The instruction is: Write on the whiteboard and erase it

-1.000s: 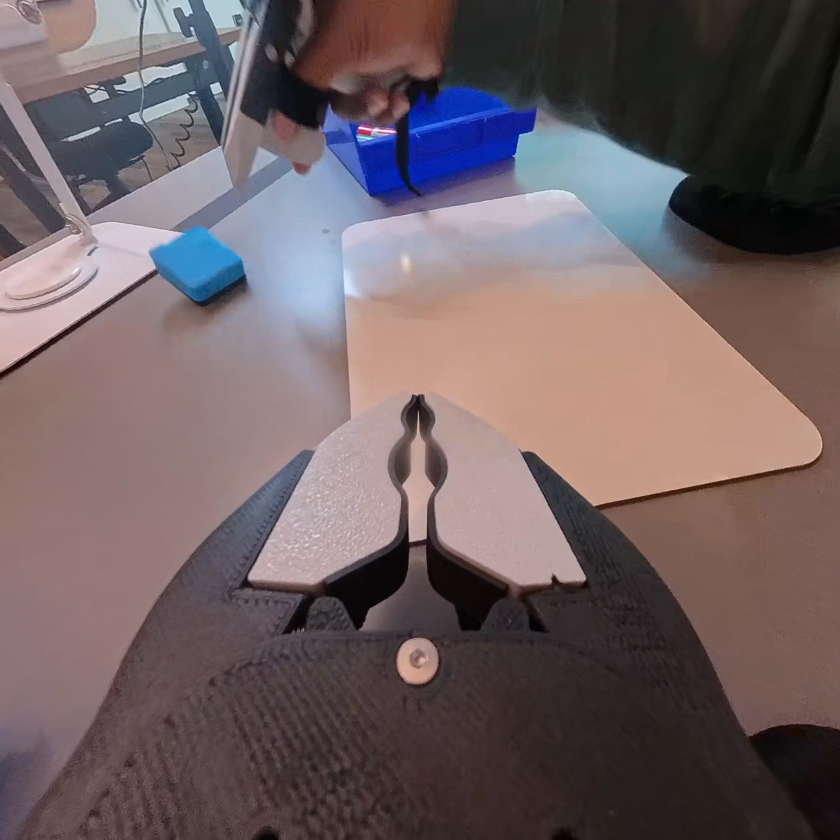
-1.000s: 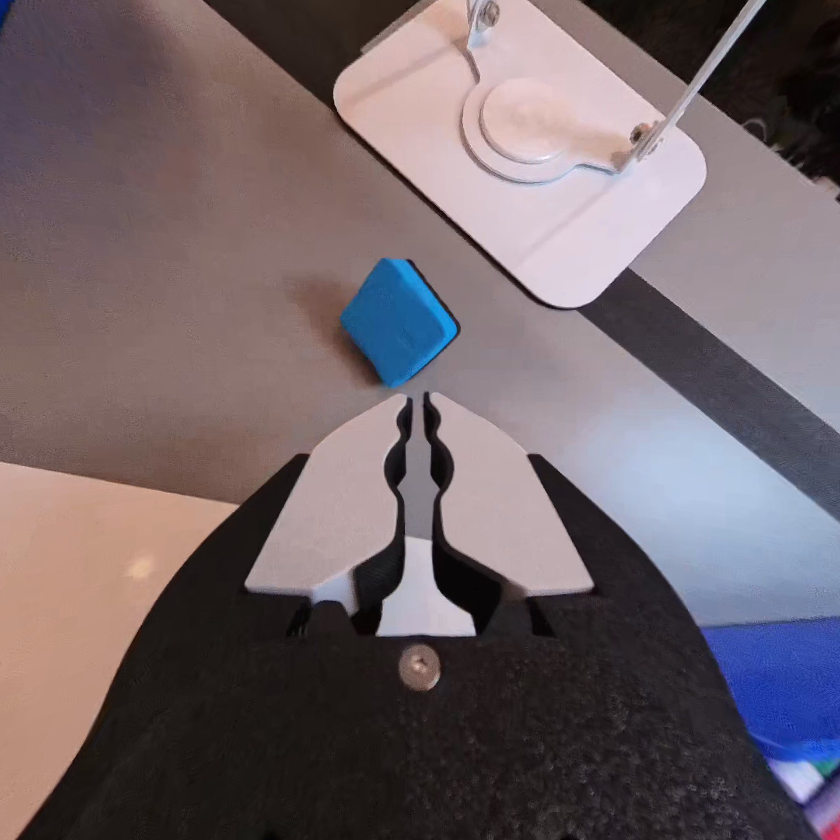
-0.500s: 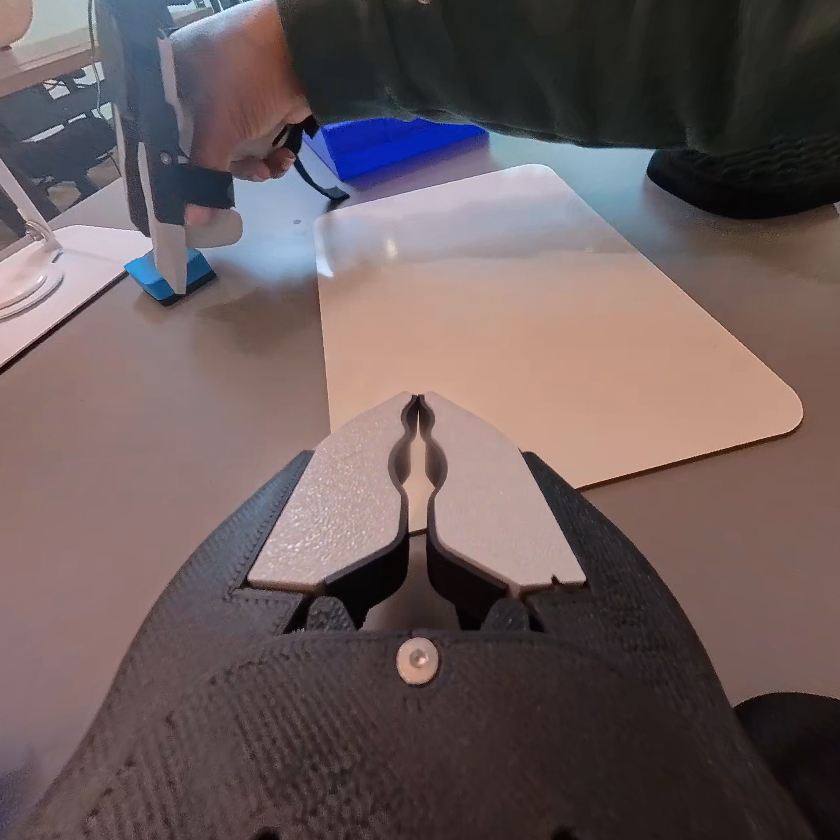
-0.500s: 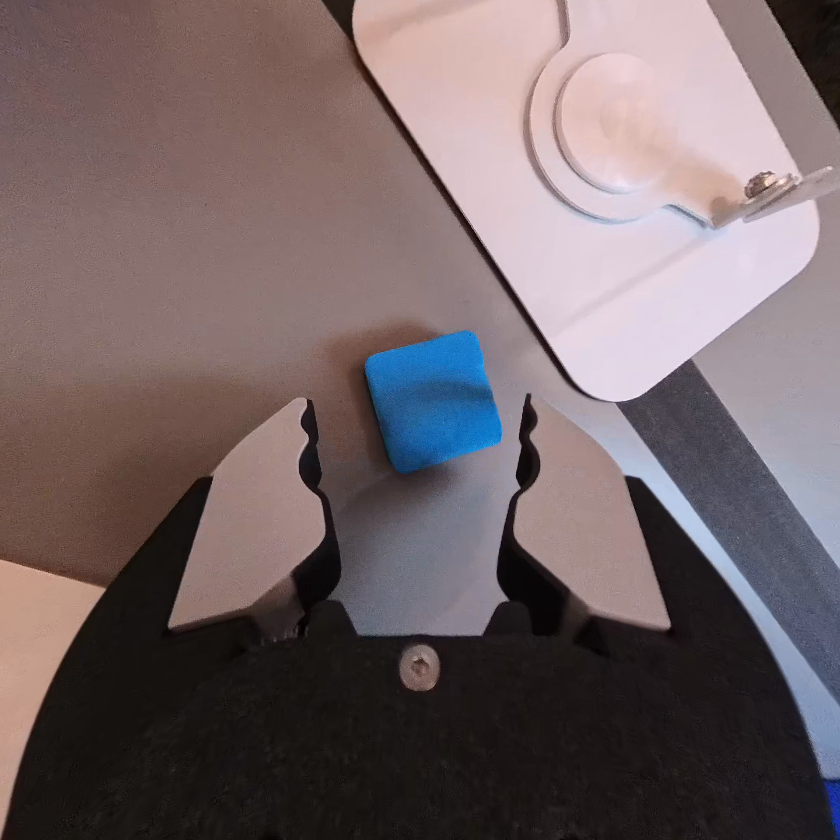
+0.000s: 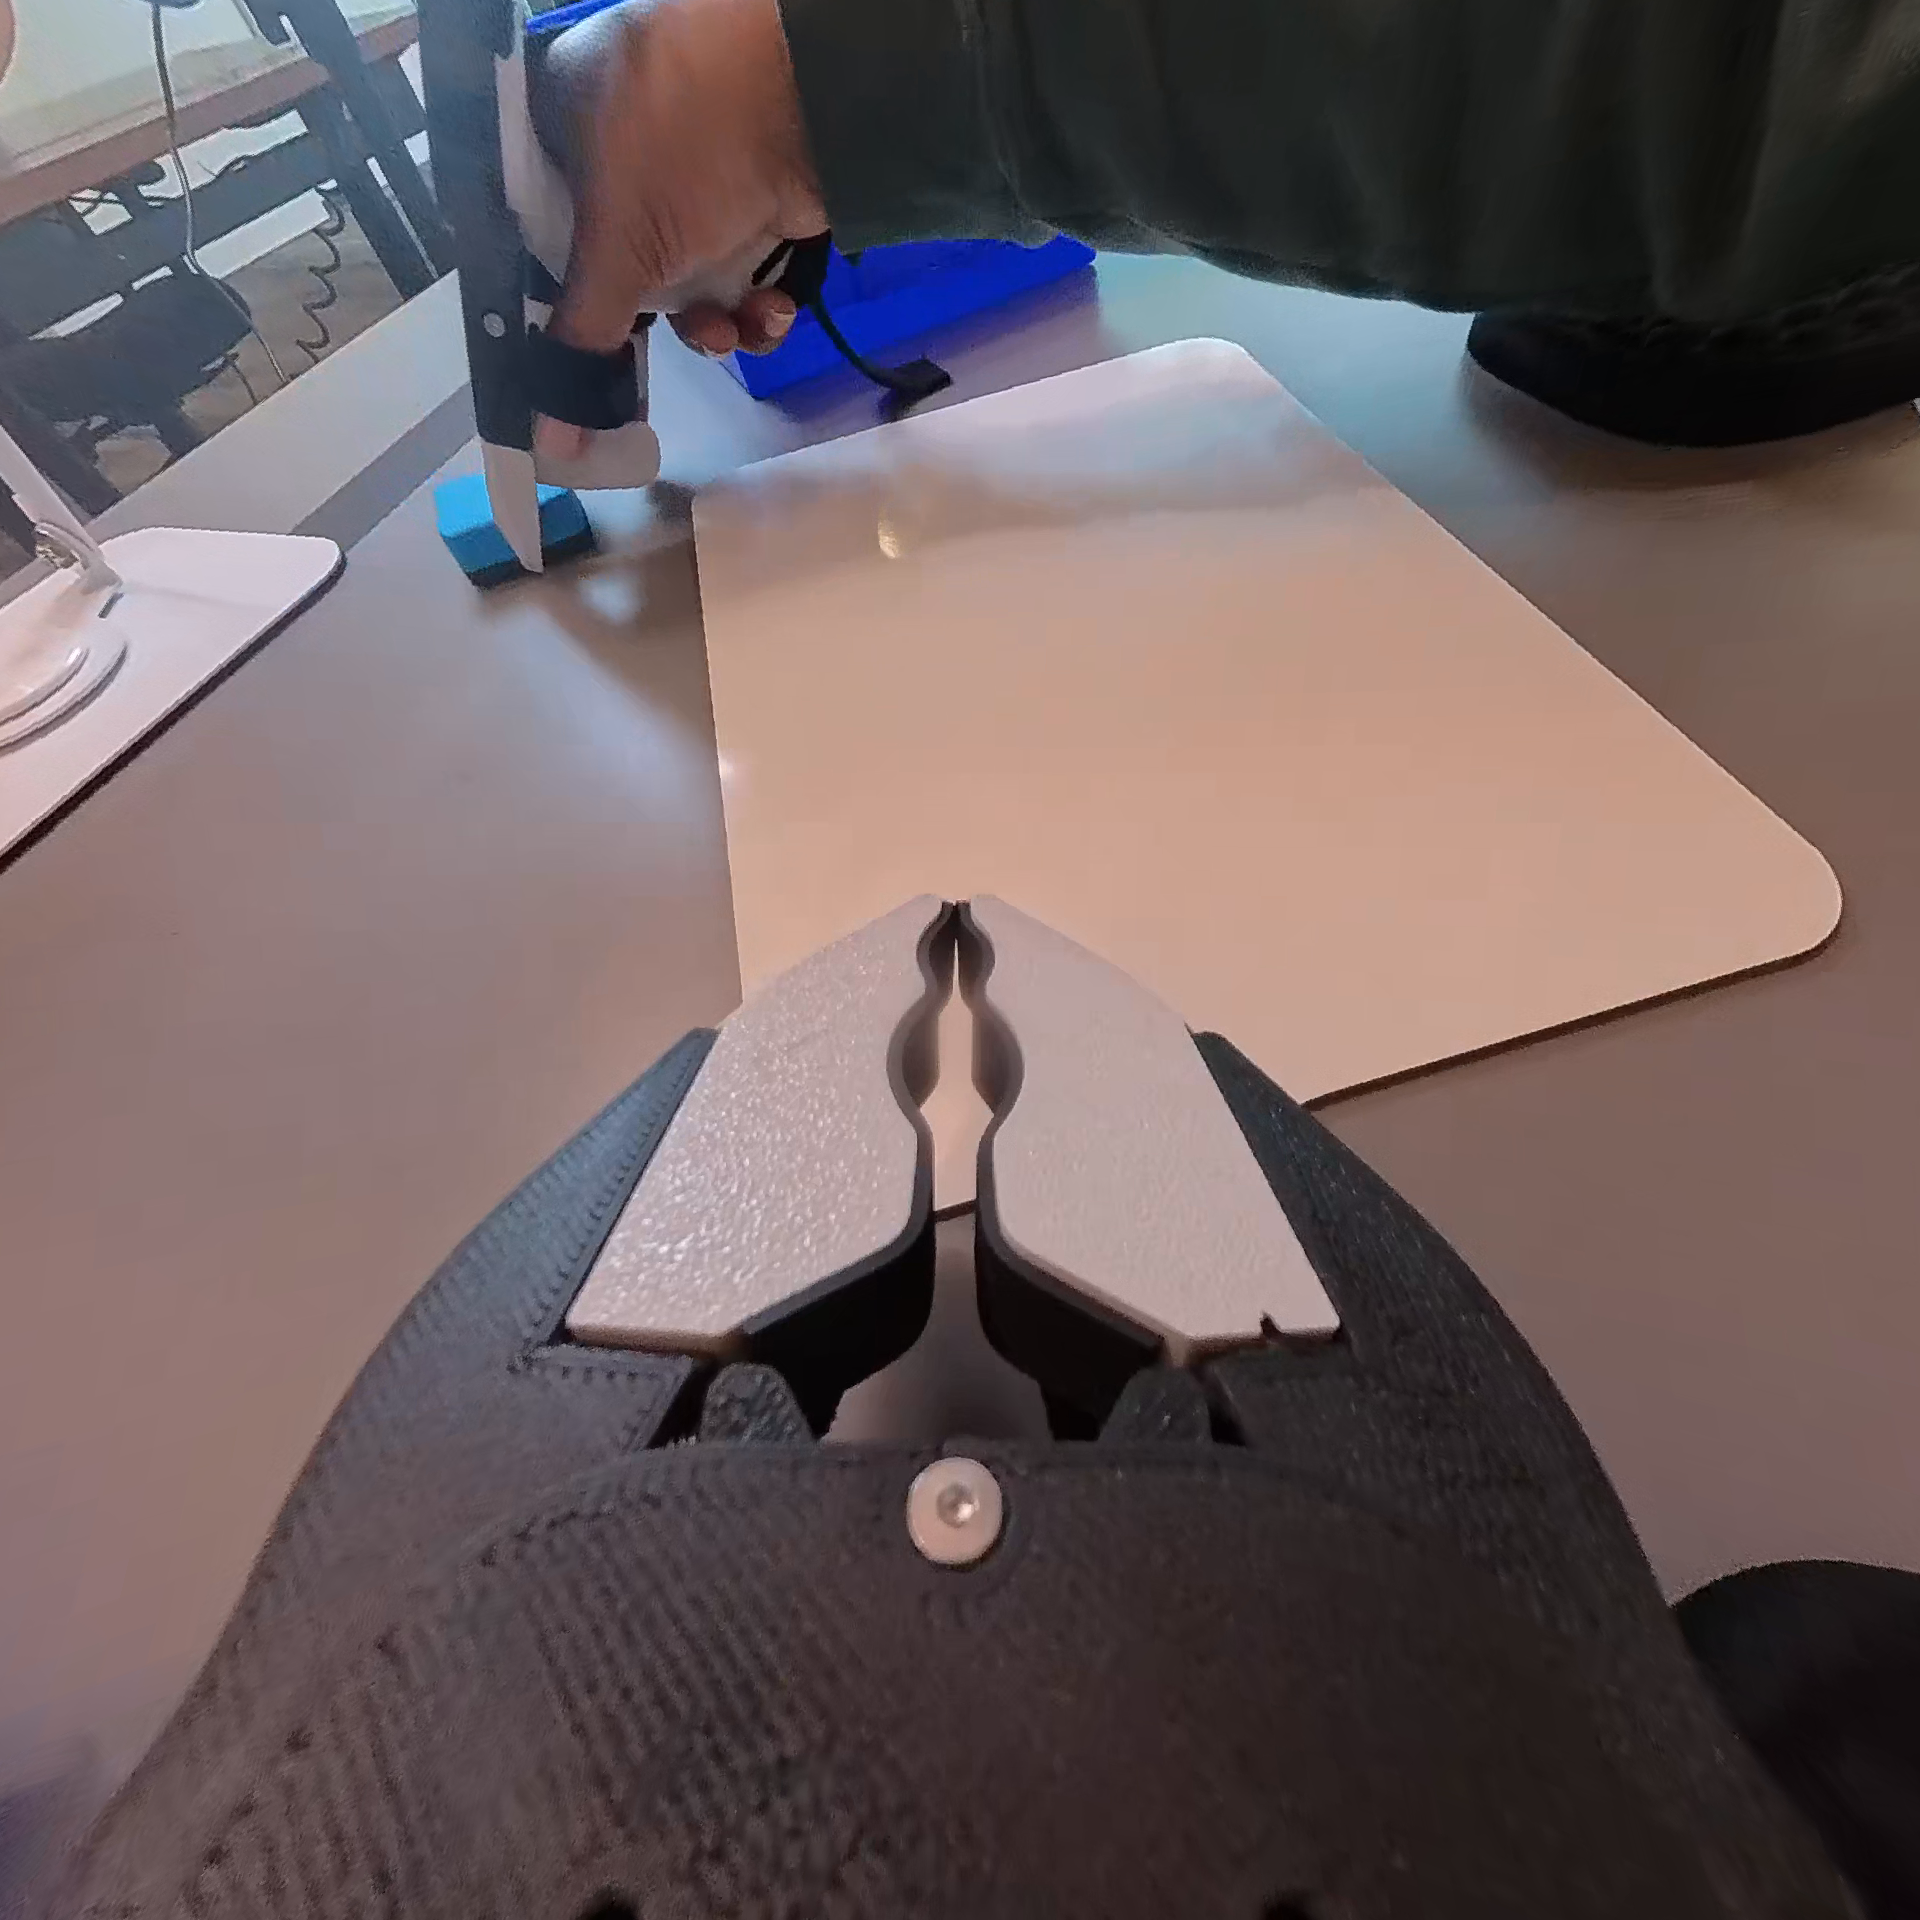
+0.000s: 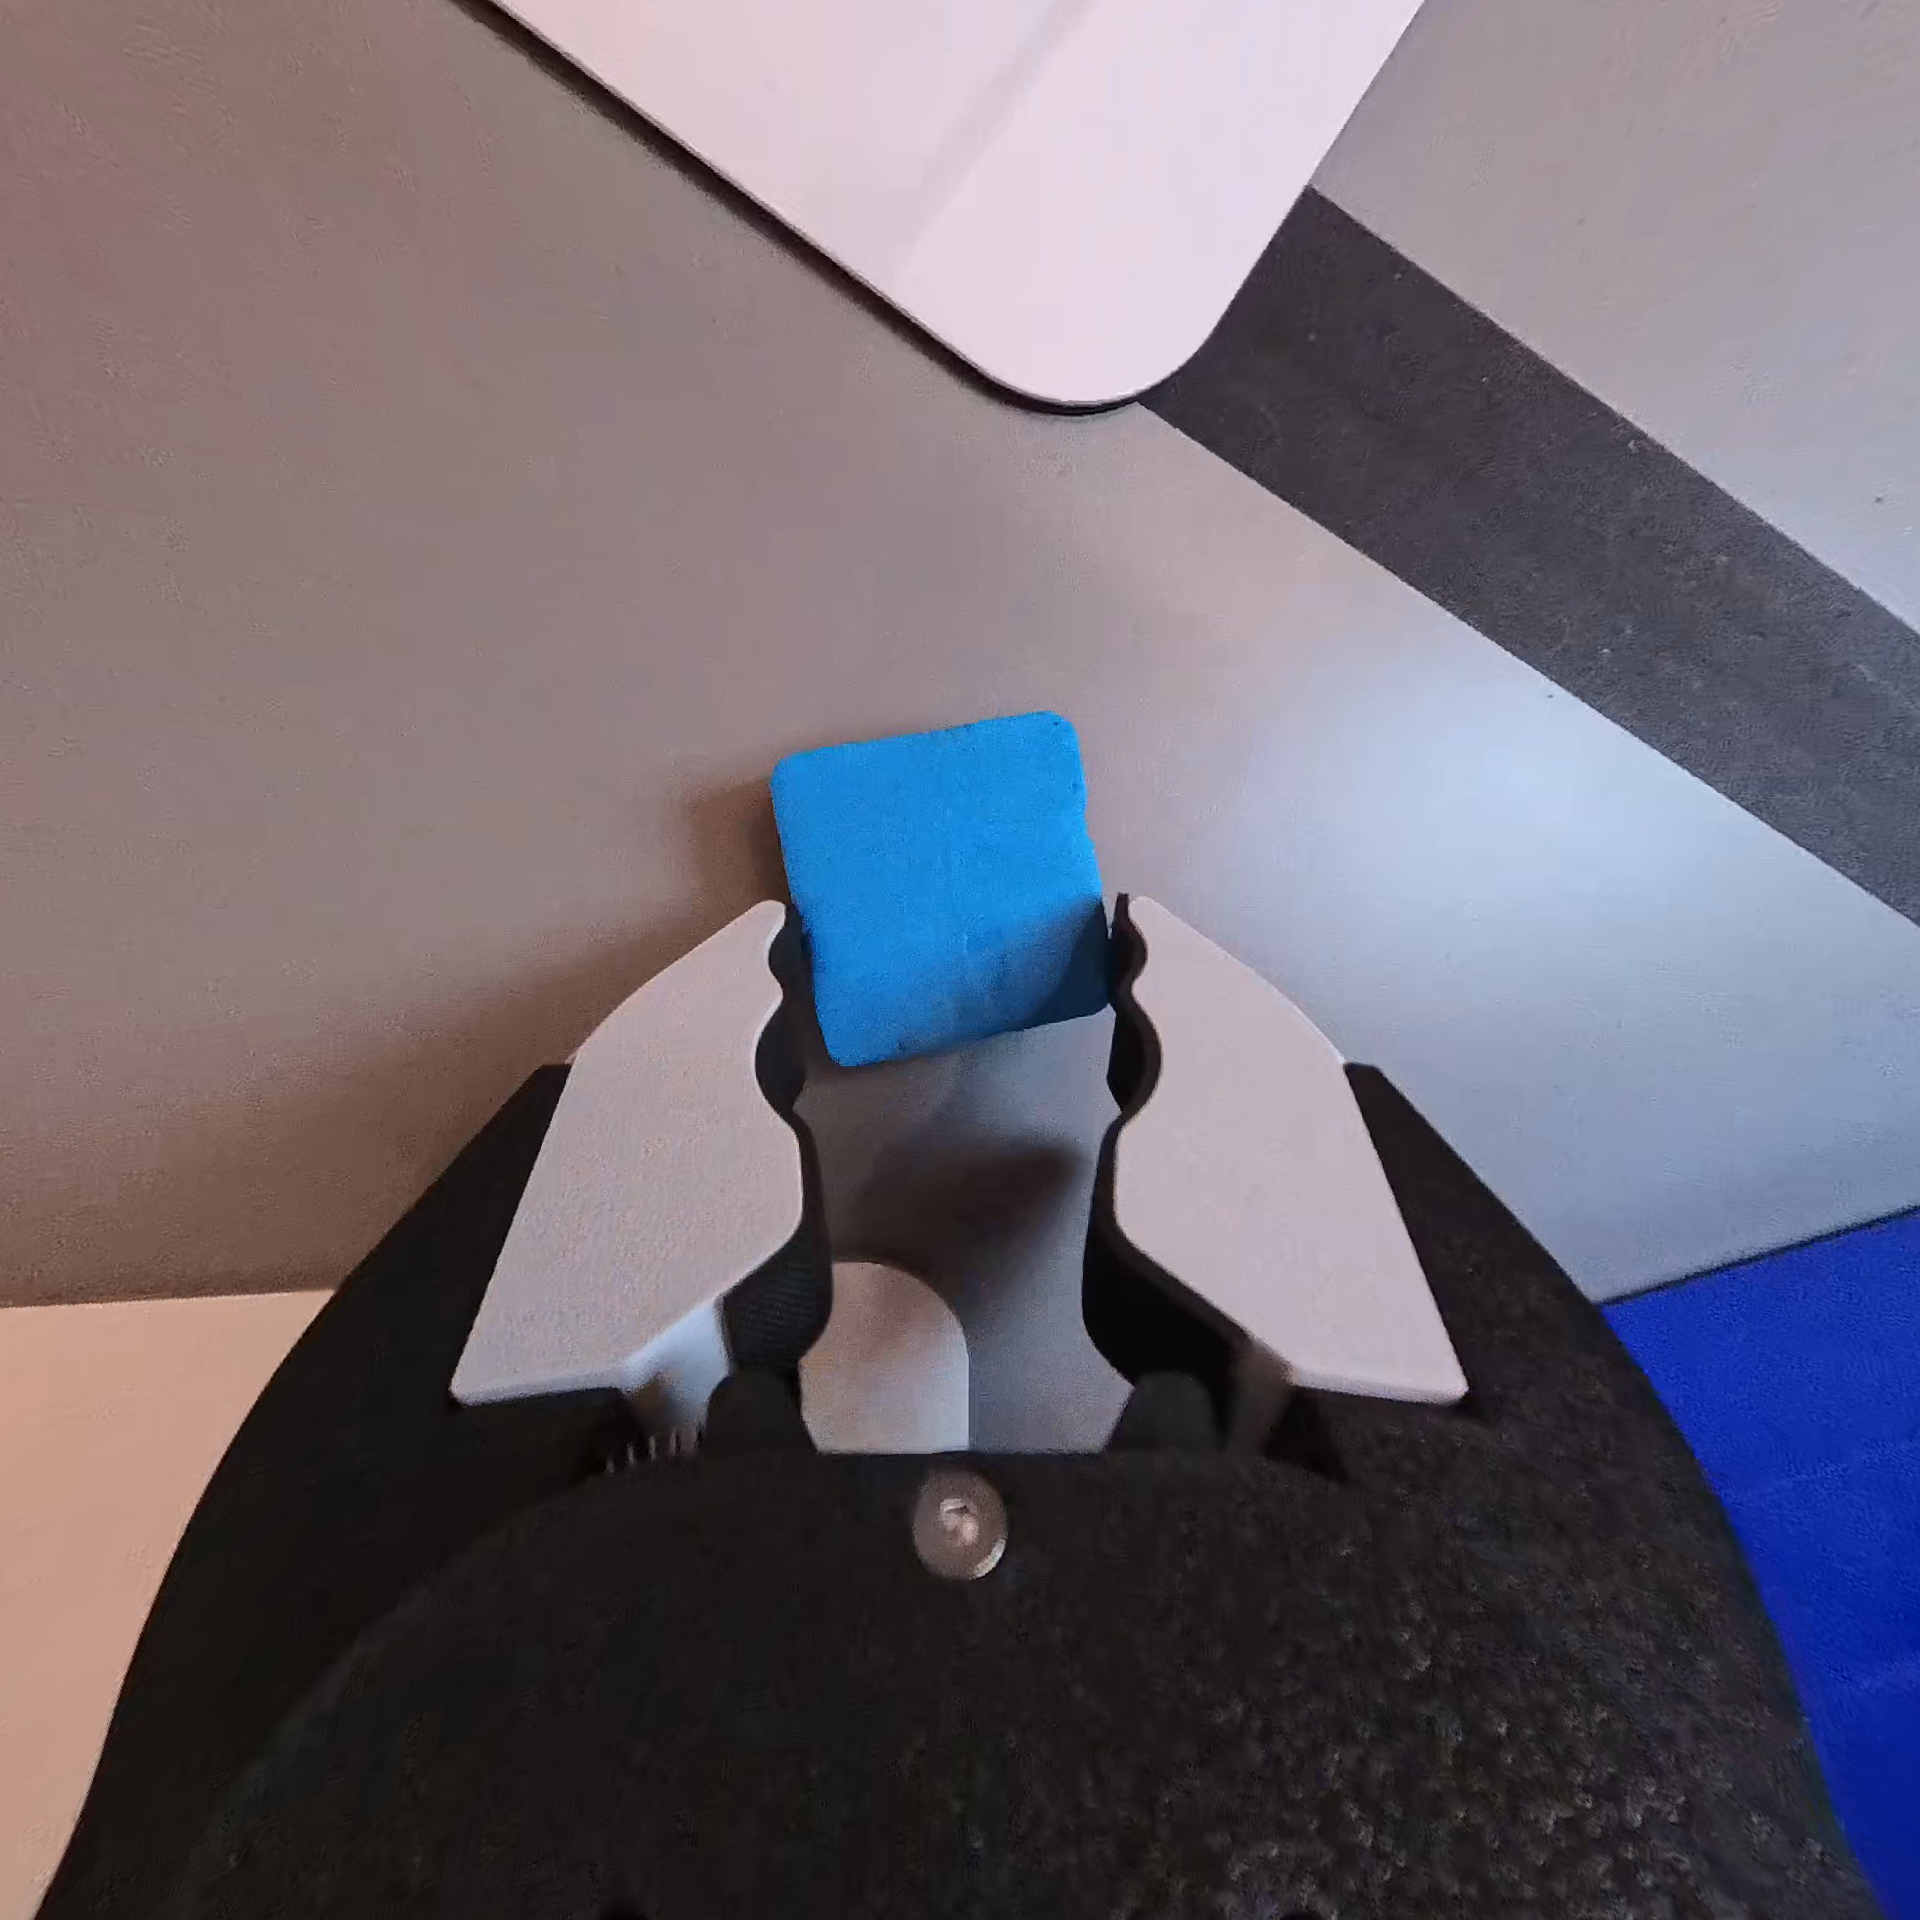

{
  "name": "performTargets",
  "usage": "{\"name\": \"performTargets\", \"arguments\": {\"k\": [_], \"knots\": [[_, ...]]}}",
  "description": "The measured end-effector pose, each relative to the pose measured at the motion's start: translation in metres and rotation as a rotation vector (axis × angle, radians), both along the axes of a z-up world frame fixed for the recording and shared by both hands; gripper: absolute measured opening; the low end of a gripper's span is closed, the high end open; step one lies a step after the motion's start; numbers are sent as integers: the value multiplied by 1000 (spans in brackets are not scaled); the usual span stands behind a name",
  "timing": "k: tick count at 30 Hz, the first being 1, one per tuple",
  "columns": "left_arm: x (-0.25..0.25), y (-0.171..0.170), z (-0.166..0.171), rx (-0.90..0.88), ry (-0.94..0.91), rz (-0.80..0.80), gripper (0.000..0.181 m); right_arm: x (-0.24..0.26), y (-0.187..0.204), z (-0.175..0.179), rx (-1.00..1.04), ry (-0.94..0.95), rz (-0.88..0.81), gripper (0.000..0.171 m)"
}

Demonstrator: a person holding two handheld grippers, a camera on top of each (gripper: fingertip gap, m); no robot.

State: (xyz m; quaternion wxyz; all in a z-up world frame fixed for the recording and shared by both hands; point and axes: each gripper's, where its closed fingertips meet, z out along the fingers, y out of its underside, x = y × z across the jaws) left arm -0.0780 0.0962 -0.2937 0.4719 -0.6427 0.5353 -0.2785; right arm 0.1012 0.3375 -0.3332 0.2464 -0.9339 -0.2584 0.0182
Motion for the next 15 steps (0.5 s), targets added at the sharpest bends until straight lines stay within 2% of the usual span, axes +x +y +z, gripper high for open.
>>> {"name": "performTargets", "arguments": {"k": [3, 5, 9, 11, 15], "knots": [[-1, 1, 1, 1, -7, 9, 0, -4, 3, 18, 118, 39, 37, 71], [-2, 3, 2, 0, -14, 16, 0, -14, 1, 54, 297, 140, 97, 77], [-2, 4, 7, -34, -64, 27, 0, -30, -45, 119, 530, 355, 215, 81], [-2, 5, 12, -56, -98, 35, 10, -29, -78, 129, 563, 391, 266, 81], [-1, 7, 25, -100, -176, 64, 43, -15, -131, 117, 583, 358, 344, 80]]}}
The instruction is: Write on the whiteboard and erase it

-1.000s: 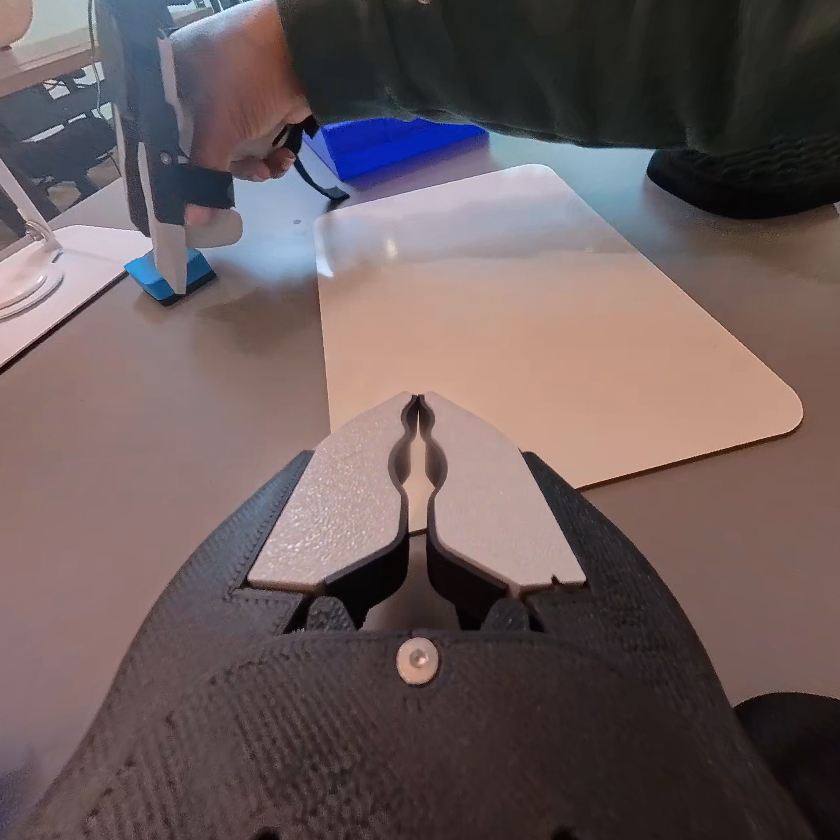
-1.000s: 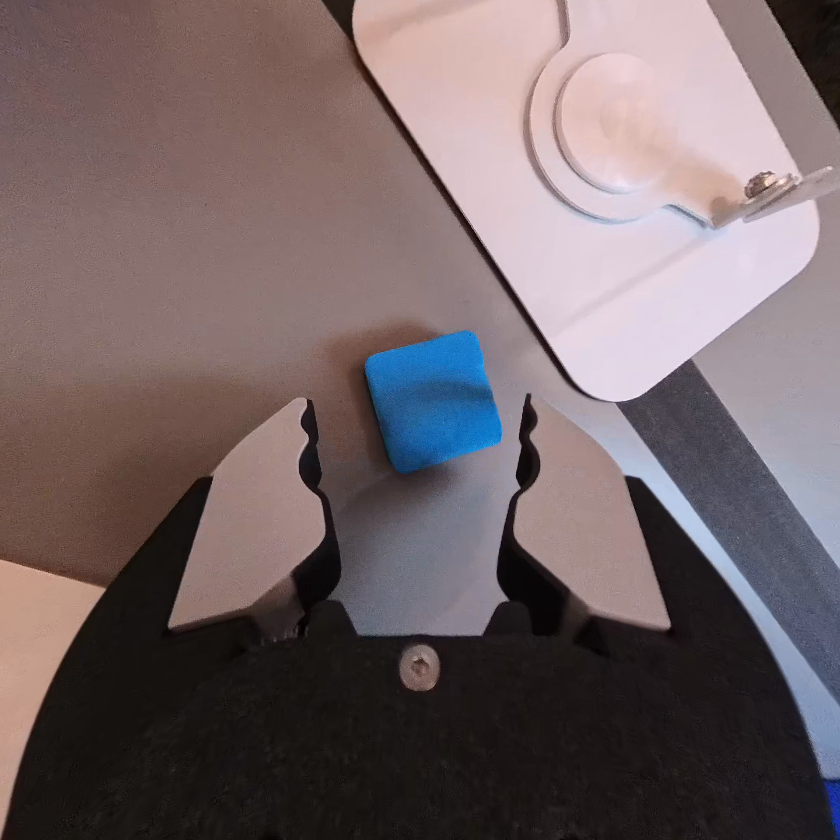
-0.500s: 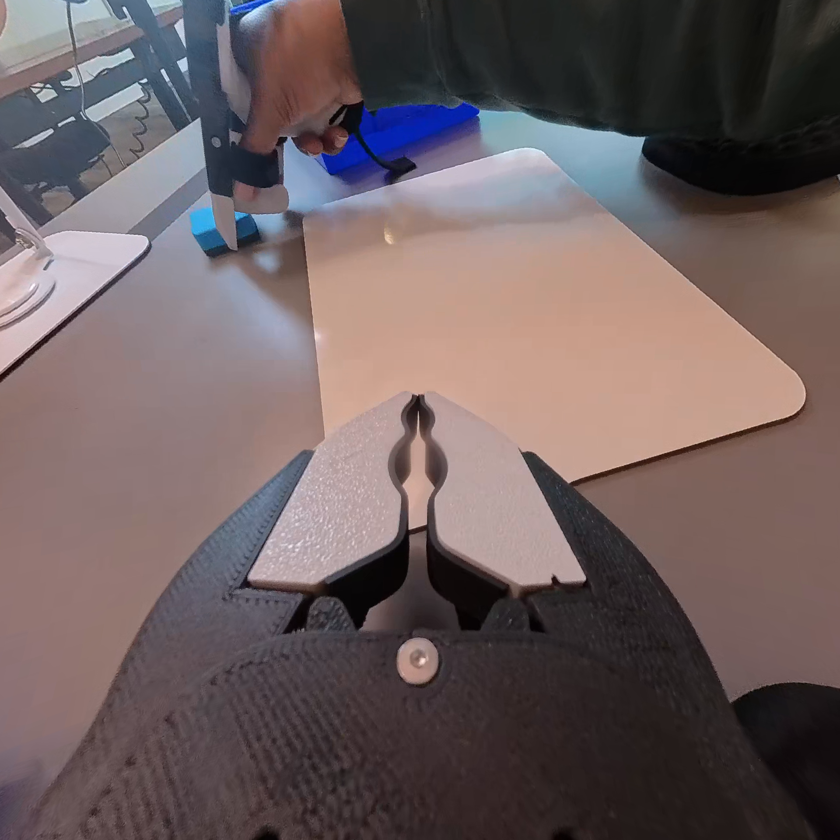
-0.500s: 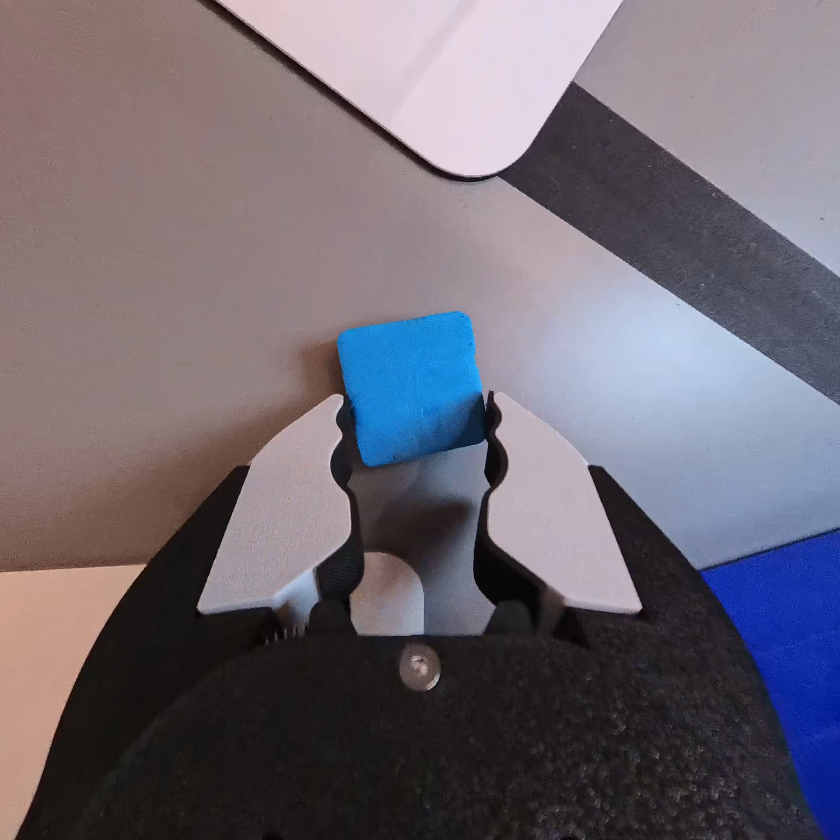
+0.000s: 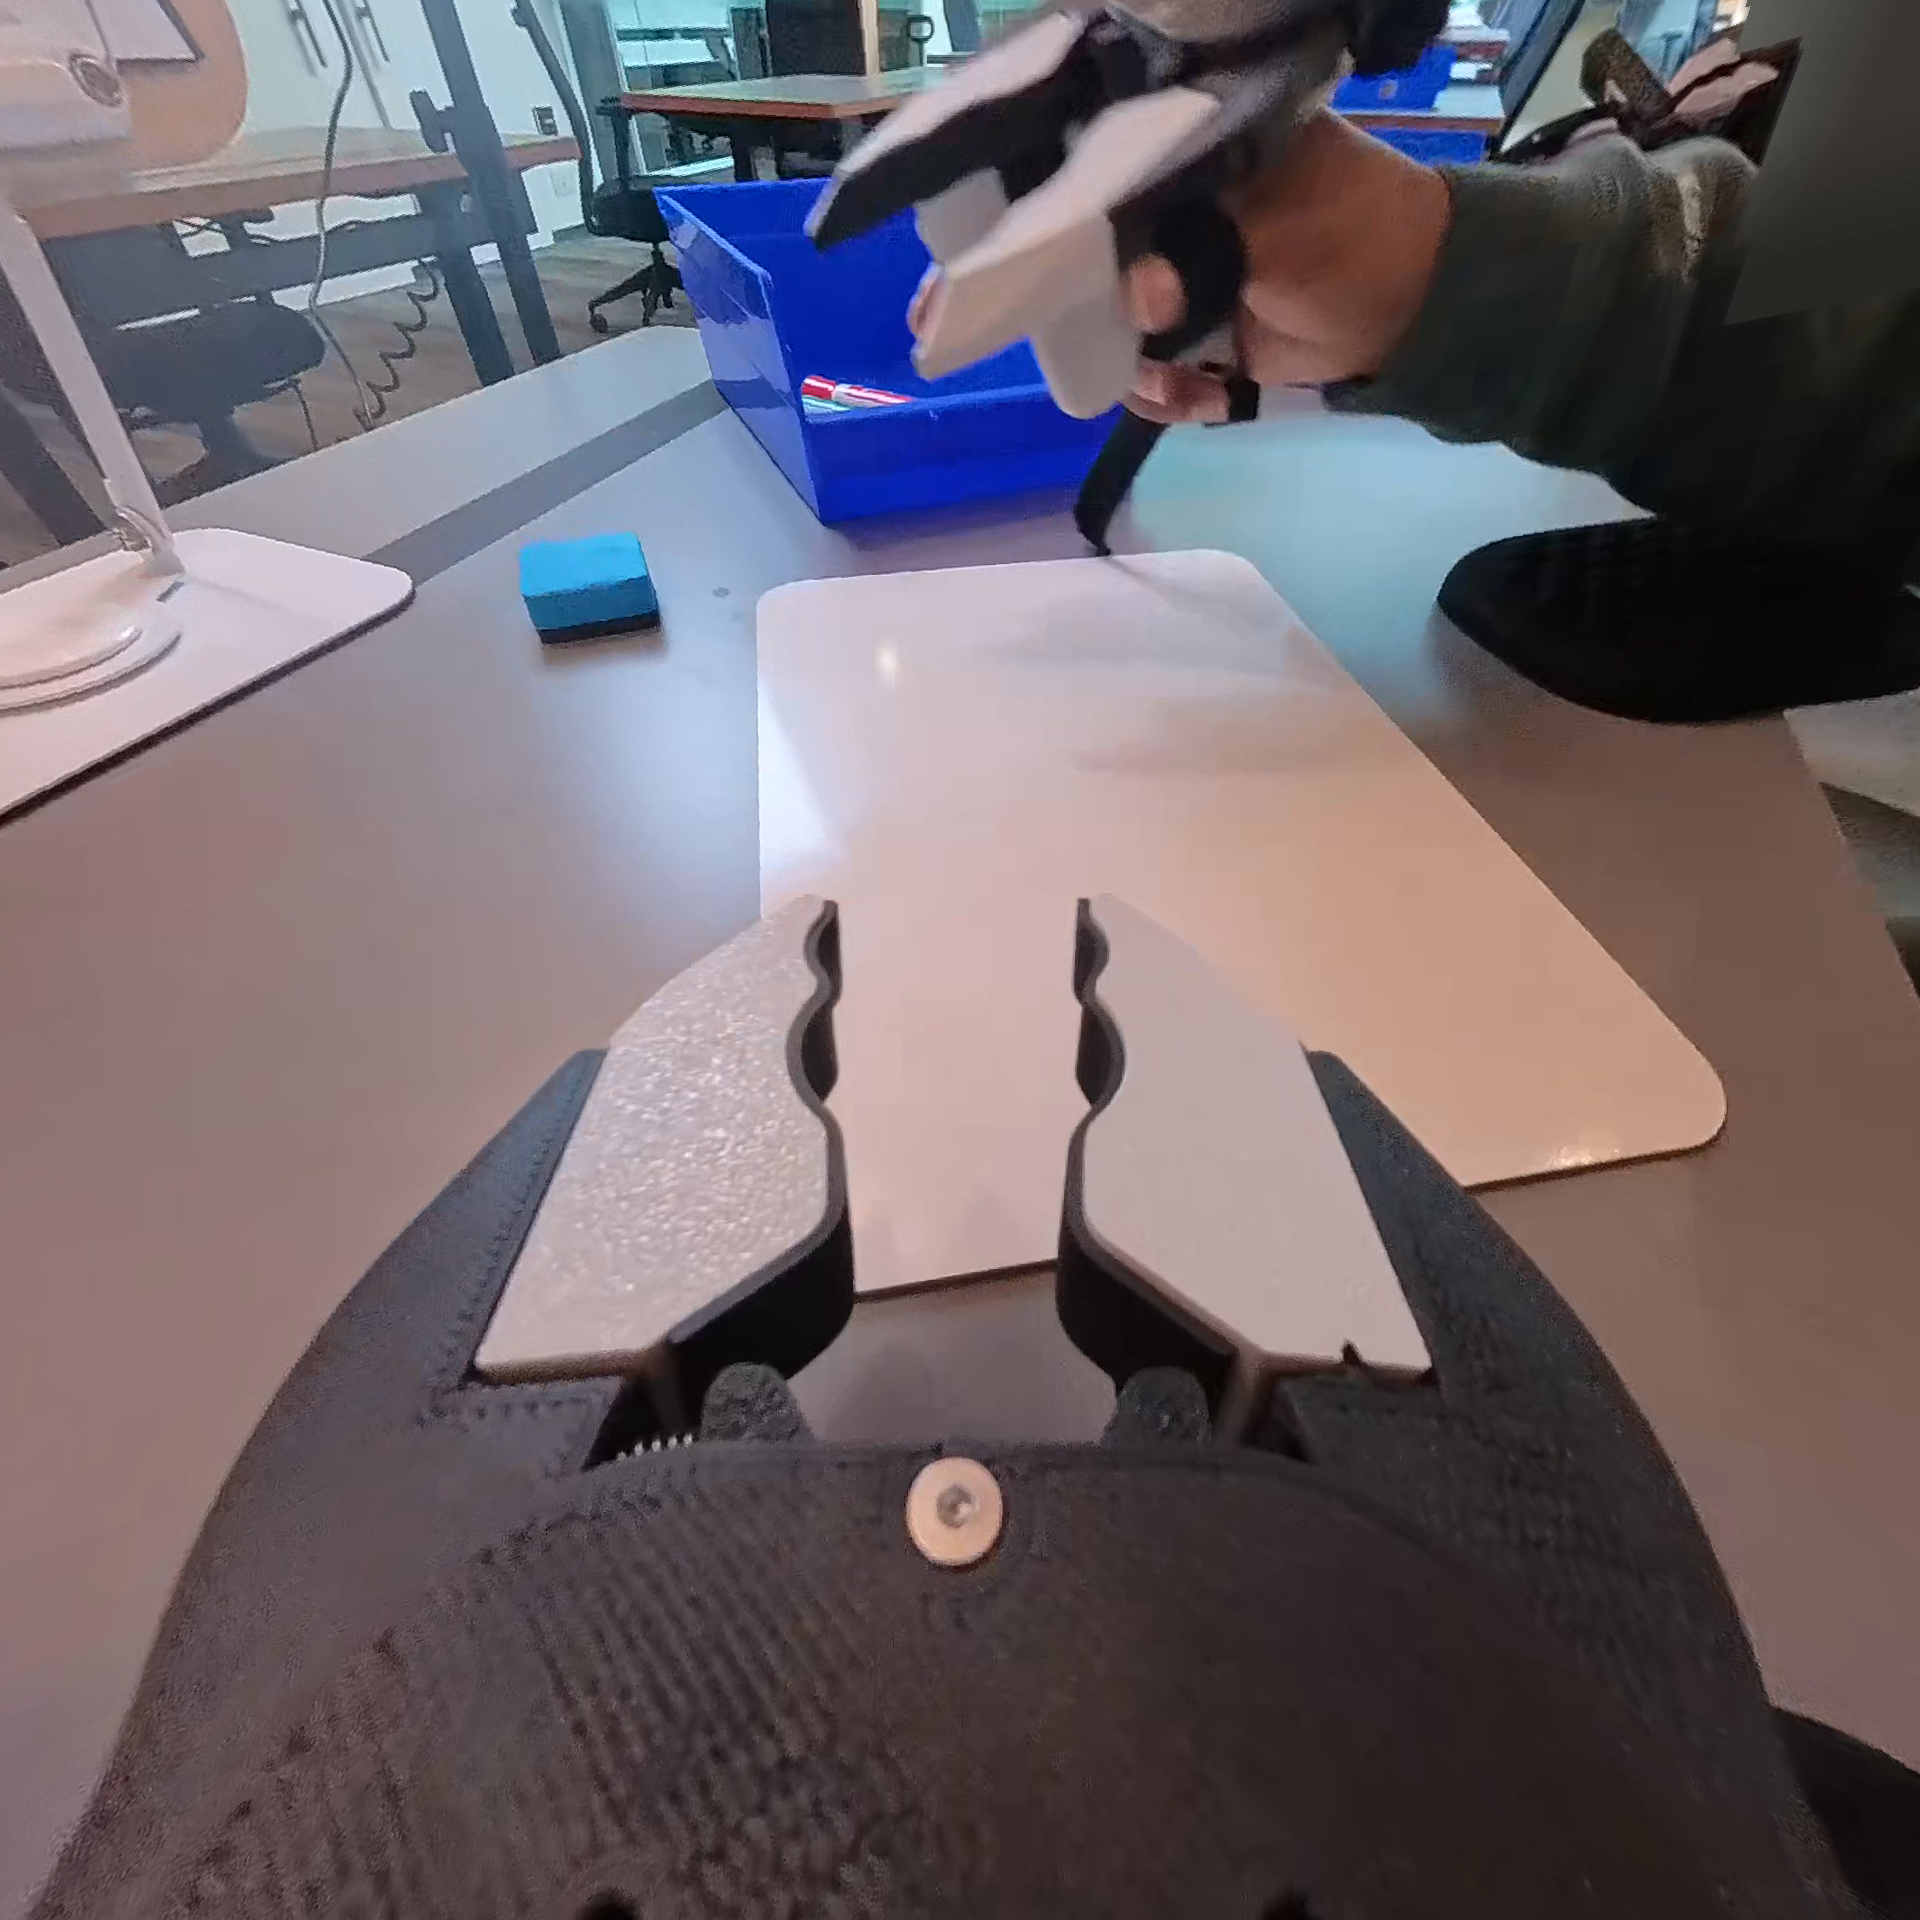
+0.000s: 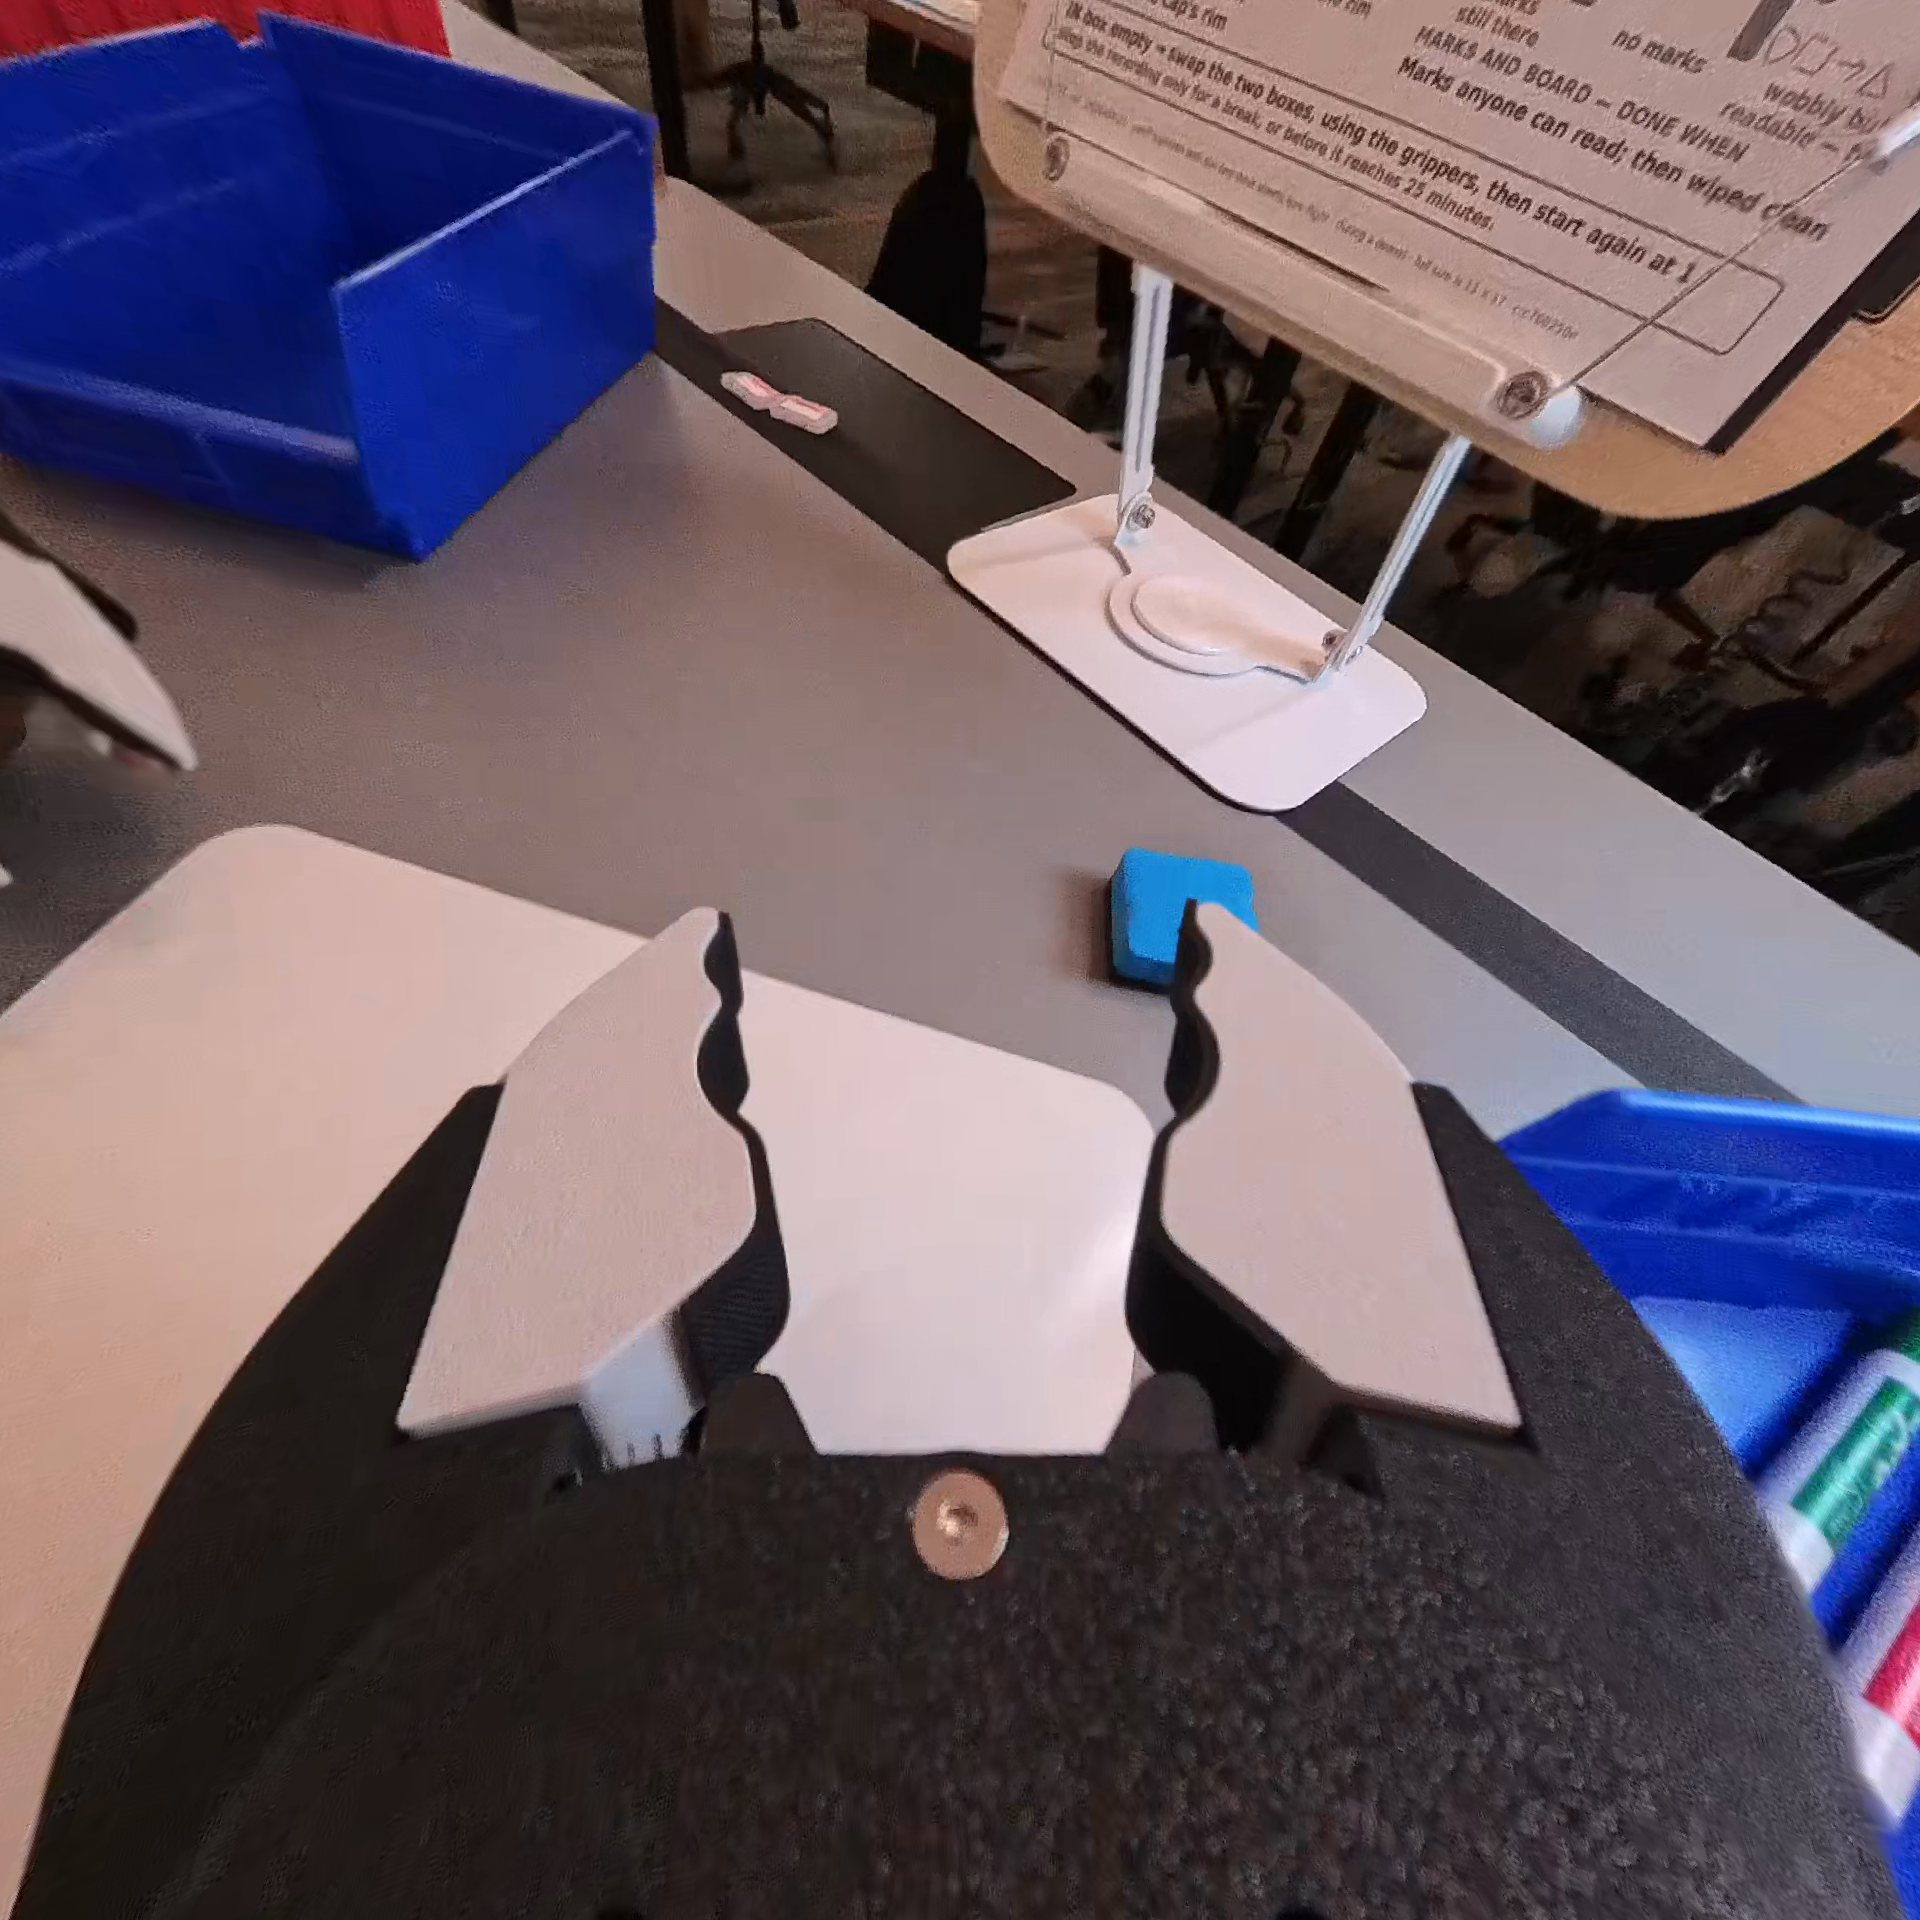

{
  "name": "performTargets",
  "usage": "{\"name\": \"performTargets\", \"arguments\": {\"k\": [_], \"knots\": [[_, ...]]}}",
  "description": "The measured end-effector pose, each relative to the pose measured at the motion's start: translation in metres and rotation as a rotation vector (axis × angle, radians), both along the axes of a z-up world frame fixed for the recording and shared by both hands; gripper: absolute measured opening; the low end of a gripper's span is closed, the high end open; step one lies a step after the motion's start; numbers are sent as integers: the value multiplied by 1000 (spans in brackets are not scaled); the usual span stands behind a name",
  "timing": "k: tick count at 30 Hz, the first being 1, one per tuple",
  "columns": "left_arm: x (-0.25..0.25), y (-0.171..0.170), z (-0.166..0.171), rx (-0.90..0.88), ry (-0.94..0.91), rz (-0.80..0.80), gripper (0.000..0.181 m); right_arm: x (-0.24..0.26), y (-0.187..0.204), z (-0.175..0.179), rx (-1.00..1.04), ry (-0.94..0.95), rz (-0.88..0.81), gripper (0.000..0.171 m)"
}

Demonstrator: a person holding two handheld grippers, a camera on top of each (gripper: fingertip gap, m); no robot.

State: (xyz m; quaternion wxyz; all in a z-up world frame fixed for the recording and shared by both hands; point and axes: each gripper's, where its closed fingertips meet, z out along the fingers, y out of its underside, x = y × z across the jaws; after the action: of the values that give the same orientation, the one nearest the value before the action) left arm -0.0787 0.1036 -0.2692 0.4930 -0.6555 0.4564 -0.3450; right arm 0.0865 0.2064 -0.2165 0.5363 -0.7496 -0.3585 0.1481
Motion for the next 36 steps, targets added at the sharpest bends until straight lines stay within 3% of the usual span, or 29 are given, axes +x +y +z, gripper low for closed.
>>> {"name": "performTargets", "arguments": {"k": [8, 14, 20, 36], "knots": [[-12, 21, 1, 6, -3, 100, 53, 64, -9, -16, 103, 24, -142, 79], [-44, 51, 11, 105, 6, 224, 40, 92, -1, -30, 86, 32, -210, 76], [-76, 71, 23, 106, -58, 320, 35, 107, 6, -40, 74, -76, -273, 76], [-52, 48, 7, 133, 29, 184, 31, 174, 16, -76, -48, -480, -568, 68]]}}
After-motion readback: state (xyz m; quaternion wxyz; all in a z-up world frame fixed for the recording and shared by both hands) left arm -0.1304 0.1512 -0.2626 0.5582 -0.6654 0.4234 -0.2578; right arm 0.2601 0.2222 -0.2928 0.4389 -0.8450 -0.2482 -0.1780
